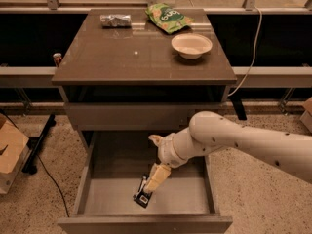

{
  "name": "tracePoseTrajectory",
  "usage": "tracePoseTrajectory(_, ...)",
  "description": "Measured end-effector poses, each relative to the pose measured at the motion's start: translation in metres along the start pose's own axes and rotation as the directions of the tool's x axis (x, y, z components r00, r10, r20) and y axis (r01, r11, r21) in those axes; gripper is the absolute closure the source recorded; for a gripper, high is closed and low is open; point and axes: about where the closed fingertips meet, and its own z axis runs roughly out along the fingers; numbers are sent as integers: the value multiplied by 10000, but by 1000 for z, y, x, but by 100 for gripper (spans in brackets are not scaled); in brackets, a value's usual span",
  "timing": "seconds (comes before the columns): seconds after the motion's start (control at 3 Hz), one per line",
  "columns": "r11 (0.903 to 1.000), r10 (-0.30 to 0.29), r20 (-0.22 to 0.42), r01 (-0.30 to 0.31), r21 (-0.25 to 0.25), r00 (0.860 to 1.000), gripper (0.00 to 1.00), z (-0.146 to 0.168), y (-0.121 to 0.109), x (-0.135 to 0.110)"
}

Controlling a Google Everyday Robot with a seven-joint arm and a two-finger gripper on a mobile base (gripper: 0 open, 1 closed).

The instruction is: Pick rxbar blueberry from middle drawer and place on counter

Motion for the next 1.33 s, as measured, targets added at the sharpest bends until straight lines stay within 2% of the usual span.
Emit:
tracePoseTrajectory(0.33,9999,62,337,-58,-121,9994,0,32,1,8)
tracePoseTrajectory(0.67,9987,393,806,-364,-368,9960,0,51,-1,12)
tracePoseTrajectory(1.33,9977,484,663,-452,-497,9966,0,69,1,19)
